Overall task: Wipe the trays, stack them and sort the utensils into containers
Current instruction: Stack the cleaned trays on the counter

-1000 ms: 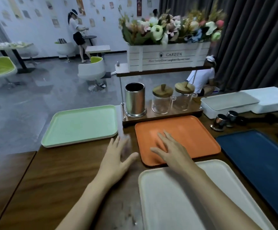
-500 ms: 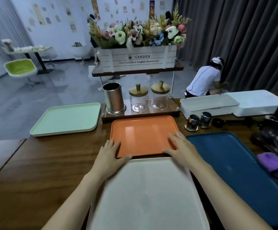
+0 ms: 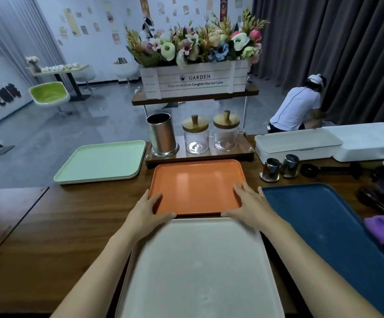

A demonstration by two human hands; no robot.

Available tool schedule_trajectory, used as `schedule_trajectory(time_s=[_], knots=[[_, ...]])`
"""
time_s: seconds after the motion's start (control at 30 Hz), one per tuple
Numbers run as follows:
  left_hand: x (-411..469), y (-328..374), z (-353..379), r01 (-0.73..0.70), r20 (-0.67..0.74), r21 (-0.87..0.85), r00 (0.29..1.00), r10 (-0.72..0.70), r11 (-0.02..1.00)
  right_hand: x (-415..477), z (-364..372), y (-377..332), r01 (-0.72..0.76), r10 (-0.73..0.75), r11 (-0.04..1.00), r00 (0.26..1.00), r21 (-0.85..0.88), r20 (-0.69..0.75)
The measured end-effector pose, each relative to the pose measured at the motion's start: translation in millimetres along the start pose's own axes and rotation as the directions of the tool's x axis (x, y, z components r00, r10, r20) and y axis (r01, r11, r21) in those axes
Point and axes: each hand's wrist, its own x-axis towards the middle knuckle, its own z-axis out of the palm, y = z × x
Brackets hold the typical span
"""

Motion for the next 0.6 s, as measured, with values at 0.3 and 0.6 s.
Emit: schedule_trajectory(time_s=[0.3, 0.6], knots=[[-11, -2, 2, -0.031, -0.066, -0.132, 0.998, 0.022, 0.991, -4, 8, 9, -0.017, 0.029, 0.989, 0.997, 0.146, -0.076], [-57, -47, -29, -0.024, -0.159, -0.181, 0.987, -0.005, 0.983, -26, 31, -38, 0.037, -0.031, 0.989, 0.998, 0.140, -0.049]])
